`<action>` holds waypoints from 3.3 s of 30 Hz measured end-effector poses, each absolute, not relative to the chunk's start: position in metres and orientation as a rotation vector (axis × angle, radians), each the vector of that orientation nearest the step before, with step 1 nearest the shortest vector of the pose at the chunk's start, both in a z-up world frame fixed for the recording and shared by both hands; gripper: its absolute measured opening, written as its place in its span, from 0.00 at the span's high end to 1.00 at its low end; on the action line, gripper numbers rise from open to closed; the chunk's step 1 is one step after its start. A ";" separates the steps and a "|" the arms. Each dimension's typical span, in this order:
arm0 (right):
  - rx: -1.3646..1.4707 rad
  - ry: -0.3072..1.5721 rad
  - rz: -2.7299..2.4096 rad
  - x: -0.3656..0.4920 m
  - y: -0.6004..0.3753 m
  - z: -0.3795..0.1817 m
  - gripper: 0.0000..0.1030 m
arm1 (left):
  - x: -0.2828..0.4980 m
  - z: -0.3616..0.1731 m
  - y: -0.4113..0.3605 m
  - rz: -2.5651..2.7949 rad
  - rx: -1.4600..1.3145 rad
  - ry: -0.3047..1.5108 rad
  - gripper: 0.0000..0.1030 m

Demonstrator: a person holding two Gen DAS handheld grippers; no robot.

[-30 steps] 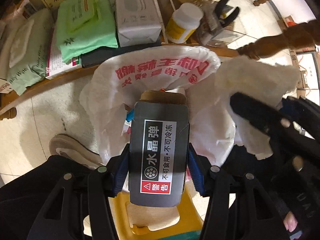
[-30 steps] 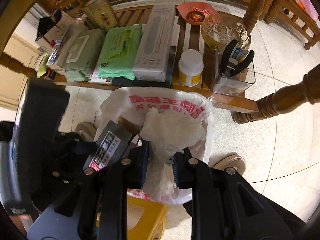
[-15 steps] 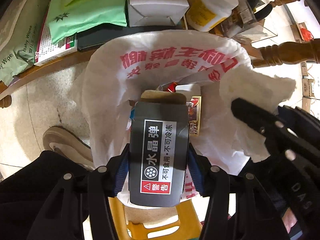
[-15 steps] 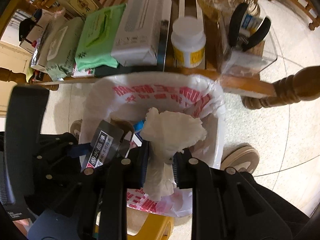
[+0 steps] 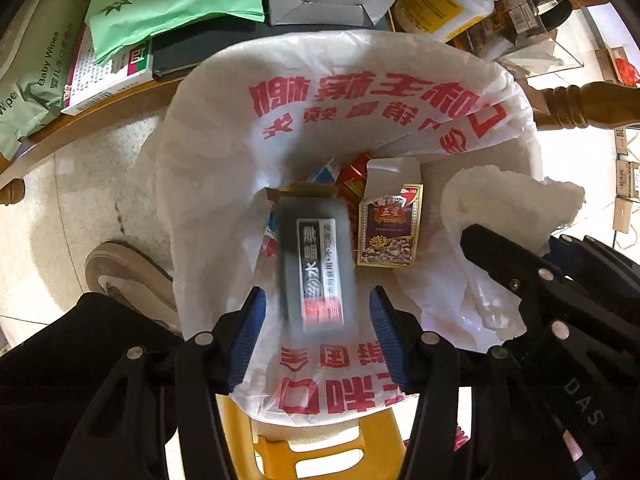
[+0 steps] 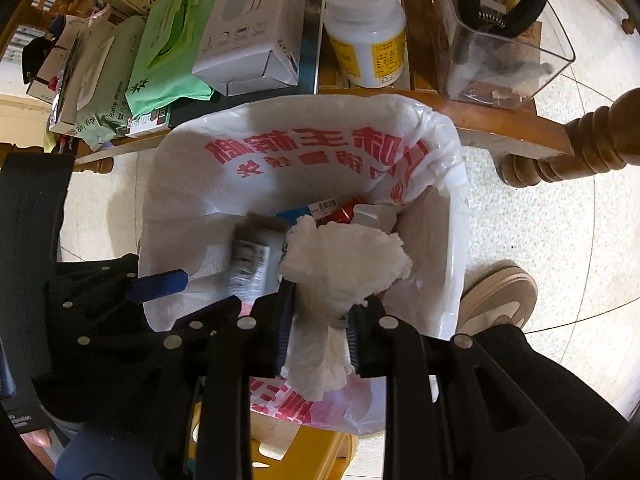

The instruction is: Collect trash

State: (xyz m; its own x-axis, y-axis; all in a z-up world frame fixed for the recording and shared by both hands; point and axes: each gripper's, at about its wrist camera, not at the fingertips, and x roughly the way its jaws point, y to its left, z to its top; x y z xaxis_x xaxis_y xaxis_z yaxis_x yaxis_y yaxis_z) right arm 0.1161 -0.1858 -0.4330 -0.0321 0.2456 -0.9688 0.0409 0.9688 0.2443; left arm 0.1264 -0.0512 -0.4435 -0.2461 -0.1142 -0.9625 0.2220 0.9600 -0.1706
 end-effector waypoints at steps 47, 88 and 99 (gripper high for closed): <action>0.058 0.922 -0.081 -0.010 -0.193 -0.198 0.19 | 0.037 -0.190 -0.021 -0.047 0.037 1.036 0.24; 0.017 0.389 -0.206 -0.122 -0.178 -0.034 0.06 | -0.063 0.000 0.007 0.040 0.039 0.489 0.07; 0.018 0.393 -0.206 -0.122 -0.179 -0.035 0.06 | -0.061 0.000 0.006 0.037 0.037 0.499 0.07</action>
